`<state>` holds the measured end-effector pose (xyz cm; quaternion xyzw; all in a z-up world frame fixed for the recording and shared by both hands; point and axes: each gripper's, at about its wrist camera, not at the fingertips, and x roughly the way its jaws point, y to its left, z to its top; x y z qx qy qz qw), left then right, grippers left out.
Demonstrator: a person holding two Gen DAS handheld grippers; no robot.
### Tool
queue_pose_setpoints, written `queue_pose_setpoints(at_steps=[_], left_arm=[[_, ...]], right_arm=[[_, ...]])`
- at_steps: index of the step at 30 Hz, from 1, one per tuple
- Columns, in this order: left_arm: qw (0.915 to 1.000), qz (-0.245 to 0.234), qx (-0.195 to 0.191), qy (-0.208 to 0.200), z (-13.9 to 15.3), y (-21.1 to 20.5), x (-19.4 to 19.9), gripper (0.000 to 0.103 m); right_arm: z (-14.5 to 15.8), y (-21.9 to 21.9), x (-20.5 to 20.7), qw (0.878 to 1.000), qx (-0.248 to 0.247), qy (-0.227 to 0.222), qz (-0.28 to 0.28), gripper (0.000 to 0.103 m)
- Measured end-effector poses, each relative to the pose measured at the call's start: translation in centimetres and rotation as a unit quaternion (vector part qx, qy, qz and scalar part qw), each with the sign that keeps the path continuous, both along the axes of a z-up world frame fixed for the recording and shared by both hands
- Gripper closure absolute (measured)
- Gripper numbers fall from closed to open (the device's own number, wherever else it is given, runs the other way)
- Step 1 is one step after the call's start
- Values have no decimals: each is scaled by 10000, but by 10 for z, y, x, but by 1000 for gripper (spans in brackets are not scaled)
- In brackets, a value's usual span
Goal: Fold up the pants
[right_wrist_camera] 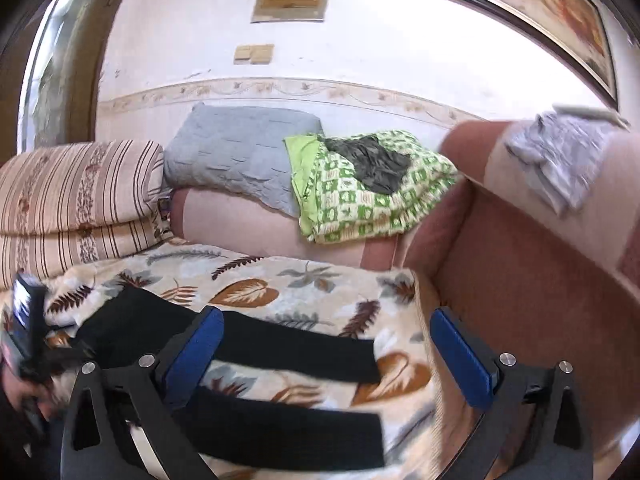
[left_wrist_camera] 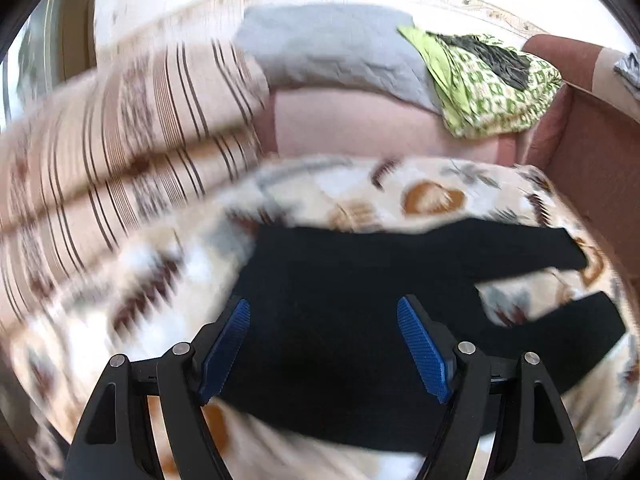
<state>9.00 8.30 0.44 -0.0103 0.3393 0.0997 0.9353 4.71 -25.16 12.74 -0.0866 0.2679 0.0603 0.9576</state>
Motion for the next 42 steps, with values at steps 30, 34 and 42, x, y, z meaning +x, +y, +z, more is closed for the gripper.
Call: queue_pose_setpoints(at_steps=[30, 34, 42], left_arm=[[9561, -444, -2109, 1986, -107, 187, 263, 44], [9509, -436, -2094, 2235, -116, 191, 276, 52], [9361, -1064, -2303, 2438, -124, 166, 282, 64]], right_arm=[[-274, -118, 287, 9121, 1587, 3719, -680, 97], [-264, -122, 287, 9190, 1653, 3538, -546, 98], [-259, -126, 281, 9208, 1590, 3539, -398, 98]])
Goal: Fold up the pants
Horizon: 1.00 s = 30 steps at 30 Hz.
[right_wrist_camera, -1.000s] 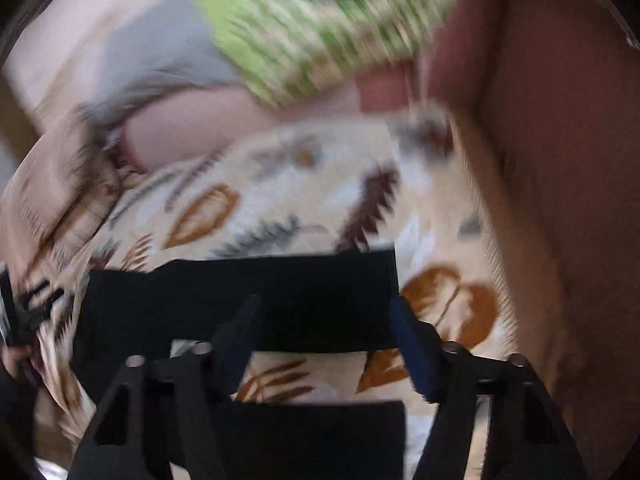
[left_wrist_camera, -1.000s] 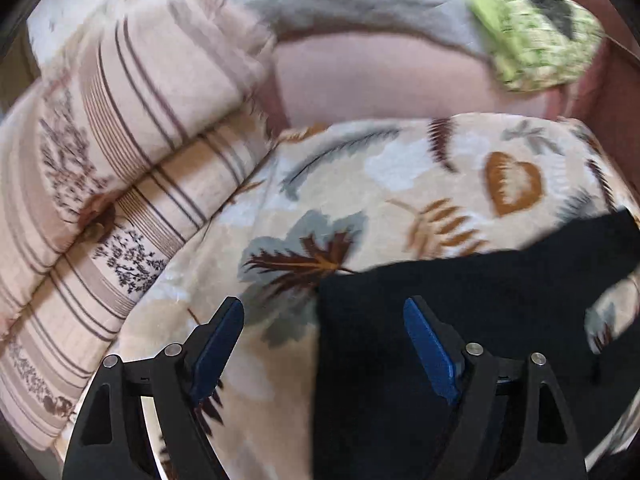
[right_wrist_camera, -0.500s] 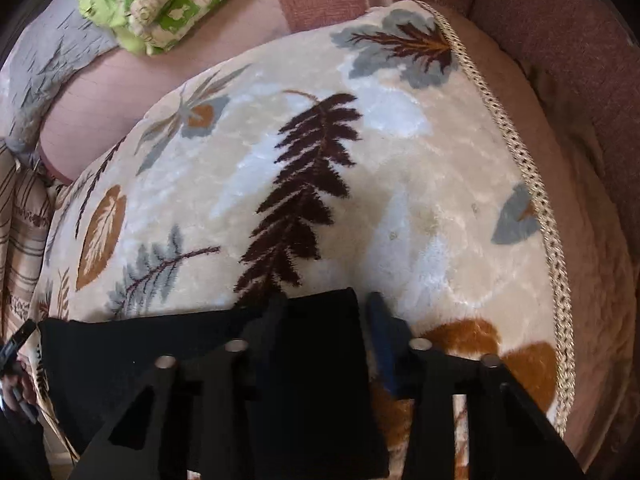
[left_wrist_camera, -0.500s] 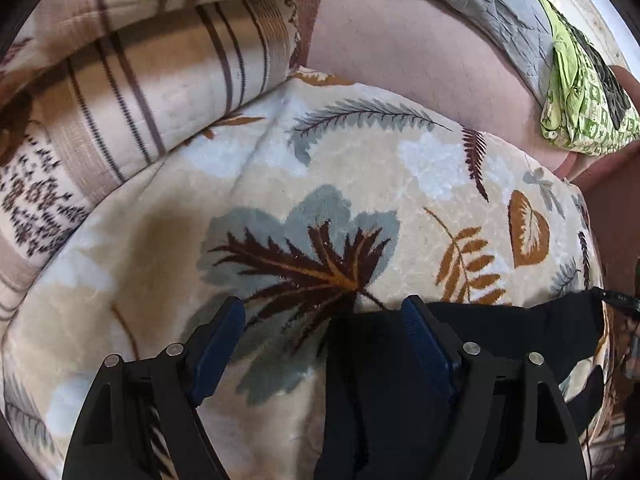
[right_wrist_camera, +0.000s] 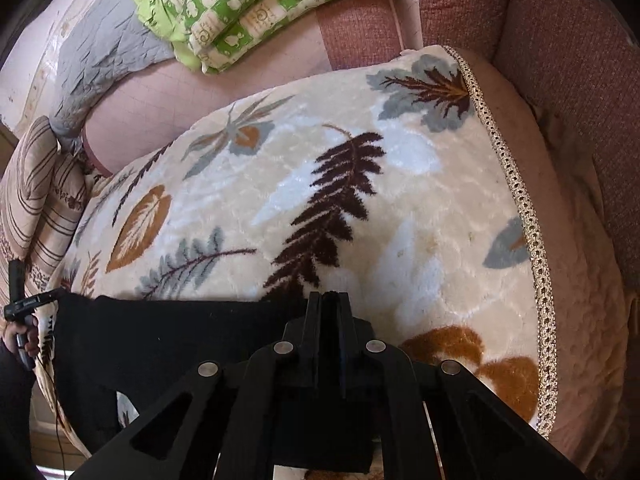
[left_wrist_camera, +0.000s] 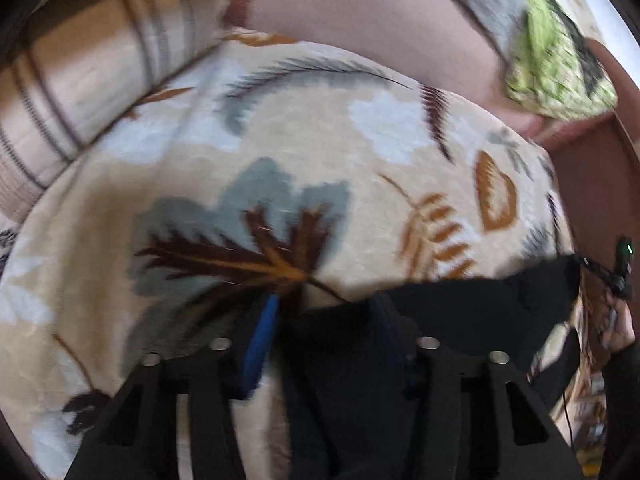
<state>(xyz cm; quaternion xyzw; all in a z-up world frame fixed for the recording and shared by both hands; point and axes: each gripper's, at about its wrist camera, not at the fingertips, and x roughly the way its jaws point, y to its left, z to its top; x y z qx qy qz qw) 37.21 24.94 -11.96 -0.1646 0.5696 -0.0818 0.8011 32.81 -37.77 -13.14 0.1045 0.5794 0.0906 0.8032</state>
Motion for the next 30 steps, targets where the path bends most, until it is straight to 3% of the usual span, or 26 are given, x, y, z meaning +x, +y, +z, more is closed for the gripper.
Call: queue_pose_setpoints(at_steps=[2, 5, 10, 16, 22, 26, 30], left_arm=[[9999, -79, 78, 57, -2, -3, 0, 89], [10000, -73, 58, -13, 2, -1, -6, 95], [9991, -156, 267, -298, 23, -5, -30, 97], [9925, -425, 760, -858, 63, -23, -106, 97], [9719, -556, 1054, -2030, 104, -44, -213, 97], [9637, -877, 1081, -2278, 94, -52, -277, 97], [9708, -959, 1096, -1906, 59, -39, -308, 97]], right_arm=[[-2, 3, 0, 10000, 6, -3, -11, 98], [-3, 3, -2, 9999, -47, 30, -92, 98], [10, 8, -7, 9996, -232, -174, -6, 98], [38, 20, -43, 9956, -426, -613, 566, 99], [67, 24, -124, 9860, -406, -1061, 1223, 99], [74, 25, -184, 9808, -431, -1129, 1533, 99], [61, 20, -220, 9815, -519, -971, 1565, 98]])
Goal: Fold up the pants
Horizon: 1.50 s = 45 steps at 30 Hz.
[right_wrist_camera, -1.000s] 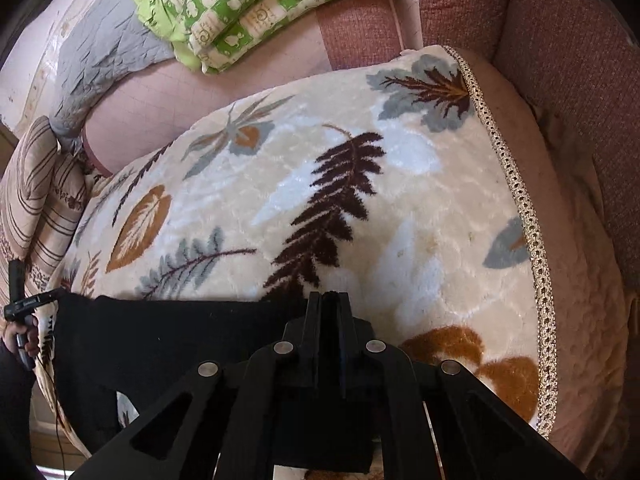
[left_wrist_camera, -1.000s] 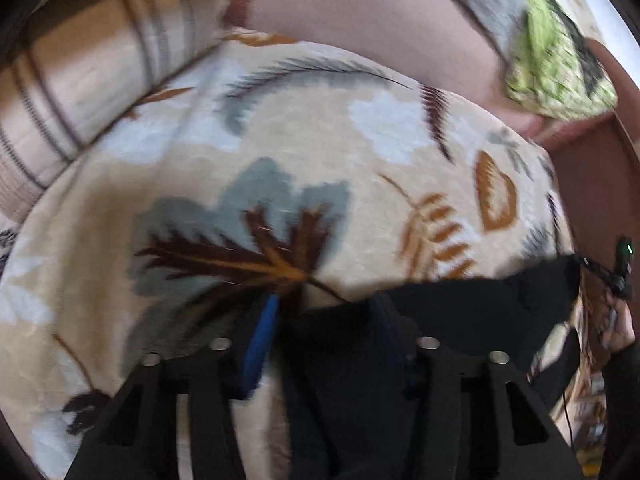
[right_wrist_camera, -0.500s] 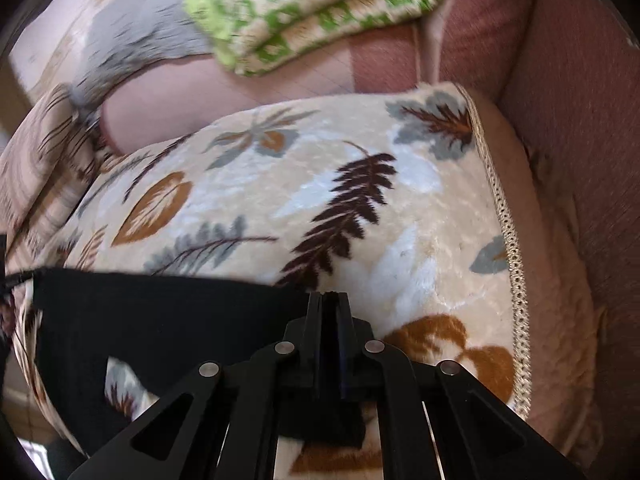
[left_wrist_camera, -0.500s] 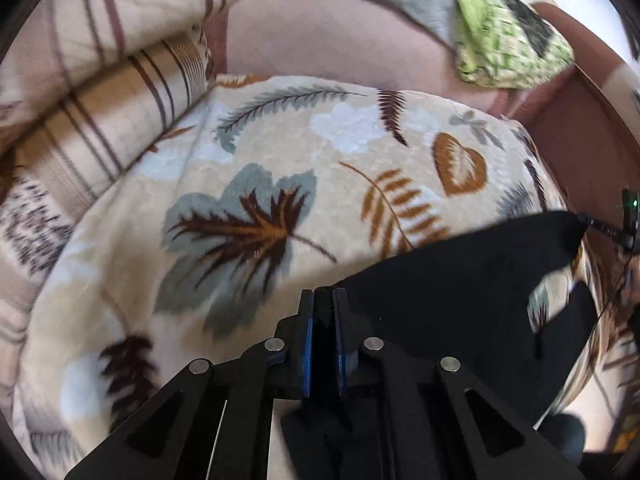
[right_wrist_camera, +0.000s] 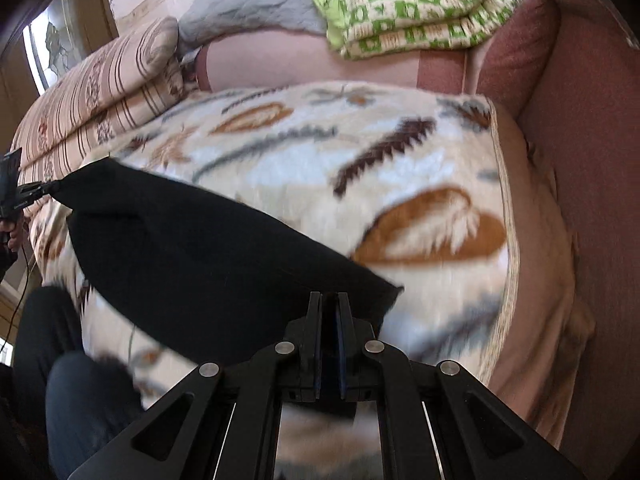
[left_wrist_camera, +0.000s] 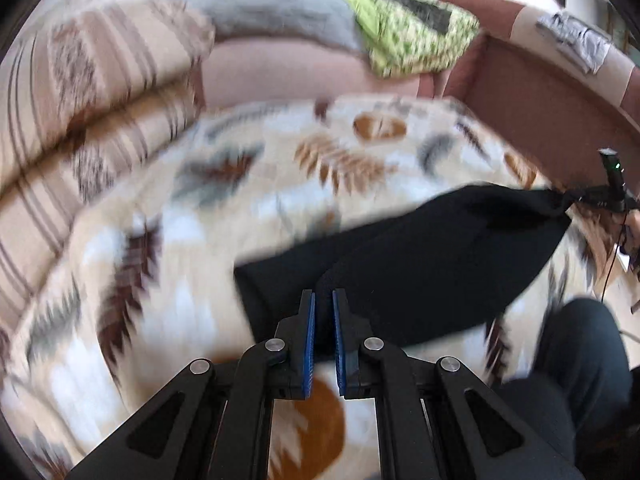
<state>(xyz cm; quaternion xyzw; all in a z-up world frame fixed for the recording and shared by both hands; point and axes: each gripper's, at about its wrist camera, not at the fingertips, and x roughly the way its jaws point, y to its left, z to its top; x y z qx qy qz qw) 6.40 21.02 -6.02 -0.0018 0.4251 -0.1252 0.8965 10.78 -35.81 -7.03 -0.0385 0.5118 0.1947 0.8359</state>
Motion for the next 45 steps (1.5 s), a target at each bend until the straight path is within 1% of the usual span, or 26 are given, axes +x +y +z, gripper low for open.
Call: queue_pose_setpoints(at_steps=[2, 4, 7, 8, 10, 11, 12, 15, 17, 18, 19, 21, 23, 24, 25, 28, 30, 31, 32, 34, 37, 39, 41, 42, 44, 45], left_arm=[[9999, 60, -49, 138, -13, 9, -14, 95], [9990, 256, -304, 206, -17, 22, -28, 90], [9941, 961, -492, 122, -13, 45, -45, 83], [9905, 1253, -570, 61, -8, 55, -53, 77], [9850, 1541, -765, -160, 4, 65, -67, 71], [9820, 1639, -883, -306, 14, 67, -74, 70], [9808, 1673, -936, -362, 20, 64, -76, 70], [9812, 1413, -1236, -449, 35, 39, -72, 68], [9848, 1059, -1353, -268, 33, 12, -61, 68], [9862, 886, -1391, -132, 28, -2, -55, 68], [9887, 702, -1325, 78, 19, -17, -50, 68], [9931, 570, -895, 506, -3, -36, -44, 68], [9933, 662, -441, 838, -26, -39, -44, 78], [9941, 743, -188, 767, -33, -36, -48, 84], [9950, 752, -110, 652, -33, -33, -48, 91], [9934, 948, -339, 554, -33, -14, -43, 97], [9938, 986, -254, 441, -35, -9, -31, 97], [9935, 1046, -109, 426, -38, -10, -26, 97], [9932, 1083, -113, 414, -42, -10, -19, 97], [9915, 1183, -238, 487, -44, -10, -13, 98], [9905, 1211, -210, 623, -37, -16, -10, 98], [9901, 1235, -299, 598, -26, -18, -12, 91], [9907, 1216, -449, 402, -12, -23, -13, 73], [9906, 1221, -562, 266, -4, -27, -14, 67], [9892, 1254, -758, 75, 7, -33, -14, 50], [9879, 1334, -776, 122, 6, -35, -12, 47]], right_arm=[[-11, -7, -13, 9999, -31, 125, -90, 98], [-18, -14, -23, 9996, -3, 202, -181, 98], [-24, -16, -36, 9996, -41, 200, -182, 97], [-24, -16, -41, 9997, -105, 126, -191, 92], [-23, -18, -48, 9995, -125, 65, -281, 83], [-23, -20, -51, 9993, -168, 94, -312, 71], [-23, -22, -55, 9990, -276, 105, -350, 62], [-16, -27, -65, 9955, -750, -66, -575, 61], [-3, -30, -70, 9940, -685, -308, -792, 61], [7, -29, -72, 9937, -469, -478, -894, 61], [13, -29, -73, 9936, -285, -580, -928, 61], [26, -22, -74, 9921, 171, -789, -961, 59], [31, -11, -74, 9901, 646, -893, -871, 59], [28, -3, -74, 9898, 793, -879, -789, 59], [24, 2, -73, 9907, 776, -846, -732, 59], [-8, 14, -65, 9939, 619, -581, -700, 59], [-38, 13, -56, 9945, 559, -186, -865, 58], [-49, 11, -57, 9931, 651, -253, -947, 58], [-50, 9, -60, 9912, 753, -420, -1004, 57], [-52, 6, -62, 9871, 952, -451, -1204, 57], [-45, 4, -63, 9848, 1060, -396, -1316, 58], [-34, 5, -63, 9856, 999, -428, -1299, 58], [-18, 7, -61, 9831, 956, -749, -1366, 55], [-16, 9, -57, 9826, 884, -807, -1420, 50], [-18, 12, -33, 9813, 691, -776, -1618, 49], [-23, 14, -23, 9814, 638, -723, -1660, 49]])
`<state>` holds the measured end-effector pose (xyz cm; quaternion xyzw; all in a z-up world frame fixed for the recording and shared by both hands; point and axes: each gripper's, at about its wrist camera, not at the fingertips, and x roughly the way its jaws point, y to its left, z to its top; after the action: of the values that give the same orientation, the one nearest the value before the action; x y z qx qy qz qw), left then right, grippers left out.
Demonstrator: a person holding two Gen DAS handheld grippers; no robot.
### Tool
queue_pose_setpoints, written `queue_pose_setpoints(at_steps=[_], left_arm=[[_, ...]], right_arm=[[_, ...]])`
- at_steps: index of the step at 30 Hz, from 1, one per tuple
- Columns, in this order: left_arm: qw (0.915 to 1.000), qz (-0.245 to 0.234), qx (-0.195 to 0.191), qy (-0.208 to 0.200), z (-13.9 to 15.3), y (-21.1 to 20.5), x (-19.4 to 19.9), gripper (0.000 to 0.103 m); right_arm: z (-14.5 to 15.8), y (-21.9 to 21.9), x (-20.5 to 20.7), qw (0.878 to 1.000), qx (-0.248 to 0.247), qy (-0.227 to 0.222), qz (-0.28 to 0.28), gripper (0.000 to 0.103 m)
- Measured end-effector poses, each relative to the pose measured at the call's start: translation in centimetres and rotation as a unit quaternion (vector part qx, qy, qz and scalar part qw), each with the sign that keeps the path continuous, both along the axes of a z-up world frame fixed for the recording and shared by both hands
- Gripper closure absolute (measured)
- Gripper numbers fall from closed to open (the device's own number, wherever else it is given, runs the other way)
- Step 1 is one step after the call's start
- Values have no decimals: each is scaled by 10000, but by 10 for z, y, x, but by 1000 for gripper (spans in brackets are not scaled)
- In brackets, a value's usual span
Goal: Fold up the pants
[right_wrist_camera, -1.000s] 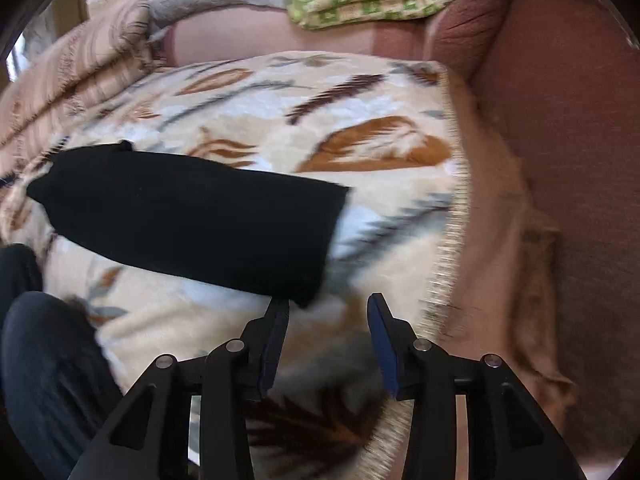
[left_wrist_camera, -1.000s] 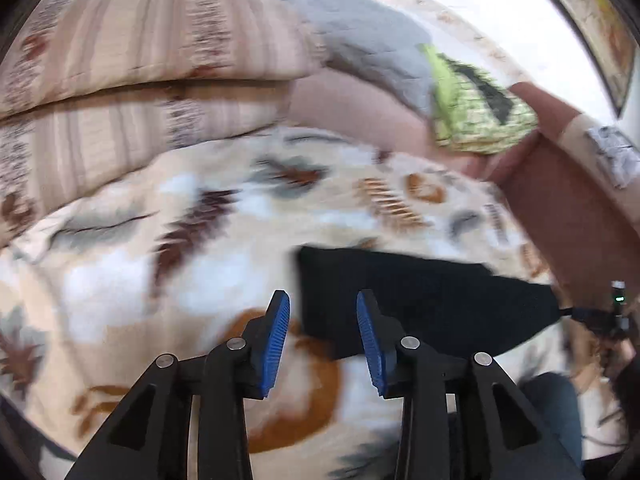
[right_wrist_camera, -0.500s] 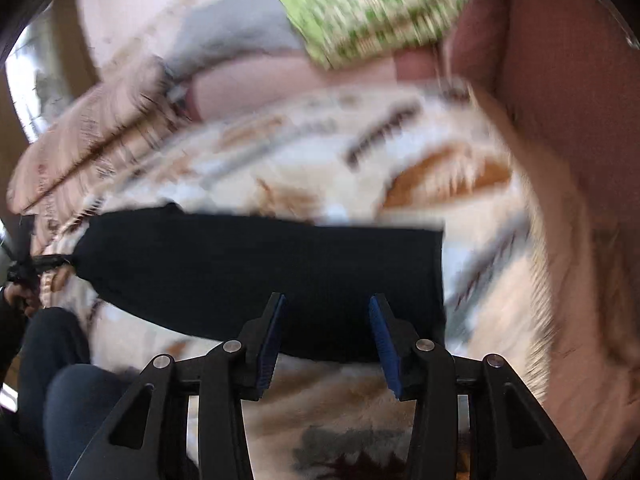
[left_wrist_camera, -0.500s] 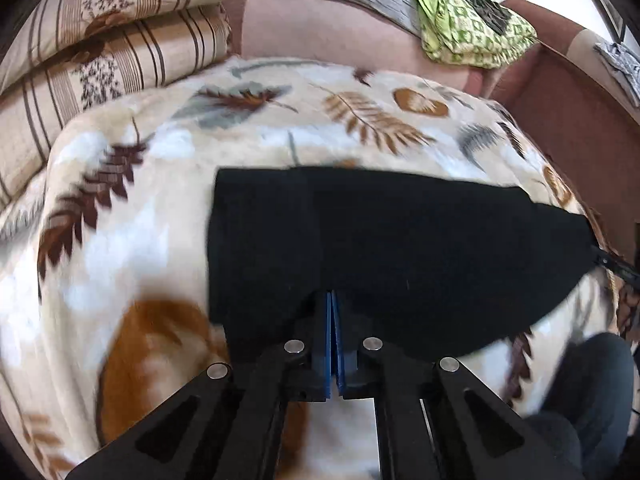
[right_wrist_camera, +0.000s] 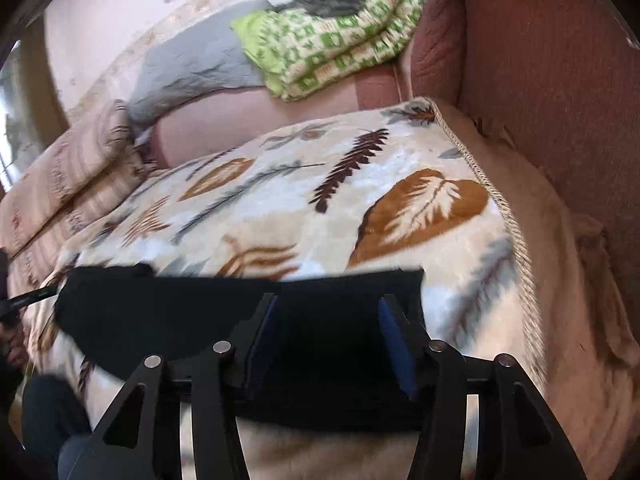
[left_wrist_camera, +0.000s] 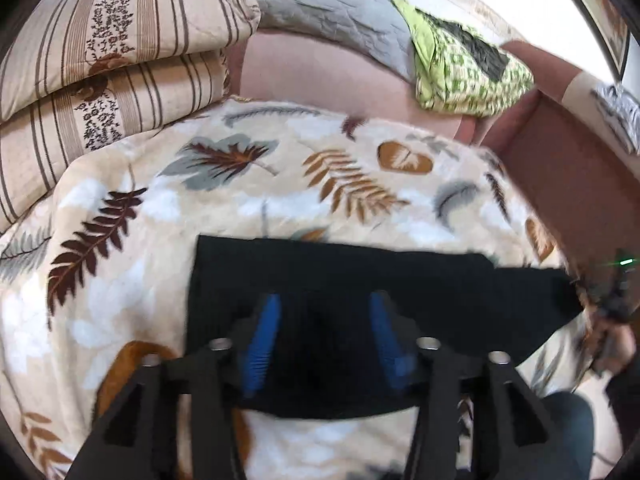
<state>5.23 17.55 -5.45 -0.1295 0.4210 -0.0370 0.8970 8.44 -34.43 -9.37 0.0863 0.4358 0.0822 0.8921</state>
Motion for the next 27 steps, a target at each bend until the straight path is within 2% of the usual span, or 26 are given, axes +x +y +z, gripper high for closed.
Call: queue_pose_setpoints(at_steps=[2, 3, 4, 5, 8, 11, 13, 14, 15, 16, 18, 19, 20, 21, 22, 23, 25, 27], left_arm=[[9987, 144, 119, 478, -17, 2, 6, 47], [9958, 179, 170, 877, -35, 3, 12, 48], [9948, 218, 171, 975, -44, 4, 13, 47], [9961, 247, 215, 817, -41, 3, 10, 47], [9955, 338, 204, 865, -20, -4, 8, 50], [9984, -42, 104, 548, 11, -34, 8, 50], [9982, -323, -98, 495, 25, -60, 15, 45], [9971, -472, -246, 546, 27, -75, 20, 40], [9949, -616, -357, 711, 23, -93, 26, 38], [9916, -755, -463, 939, 15, -110, 32, 38], [9820, -949, -622, 1511, -12, -139, 39, 38], [9778, -956, -581, 1772, -26, -148, 39, 38], [9778, -926, -446, 1826, -36, -156, 37, 32], [9830, -939, -344, 1538, -34, -159, 32, 27], [9841, -1007, -359, 1417, -30, -162, 29, 17], [9846, -1055, -439, 1326, -27, -162, 26, 13], [9855, -958, -672, 1231, -26, -155, 21, 13], [9852, -890, -946, 1118, -23, -148, 15, 13]], right_arm=[[-30, 5, 27, 9980, -281, 552, -157, 47], [-43, 6, 36, 9965, -298, 742, -234, 46], [-43, 12, 41, 9974, -435, 538, -220, 44], [-44, 16, 45, 9964, -557, 604, -190, 42], [-35, 21, 47, 9953, -630, 716, -168, 41], [-9, 21, 22, 9987, -326, 396, -55, 40], [1, 30, -1, 9995, -264, 155, 70, 27], [-4, 36, -12, 9993, -276, 252, 96, 20], [-16, 45, -15, 9978, -380, 511, 198, 19], [-30, 54, -16, 9945, -686, 740, 297, 19], [-30, 66, -25, 9912, -1212, 257, 456, 21], [-25, 64, -25, 9917, -1182, 356, 364, 21], [-19, 59, -28, 9939, -1007, 384, 229, 21], [-6, 49, -35, 9972, -701, 244, 50, 20], [6, 41, -45, 9987, -493, 59, -94, 20], [21, 27, -58, 9990, -255, -184, -304, 20], [33, 5, -75, 9975, 117, -364, -598, 19], [31, -21, -90, 9922, 658, -328, -1007, 19]])
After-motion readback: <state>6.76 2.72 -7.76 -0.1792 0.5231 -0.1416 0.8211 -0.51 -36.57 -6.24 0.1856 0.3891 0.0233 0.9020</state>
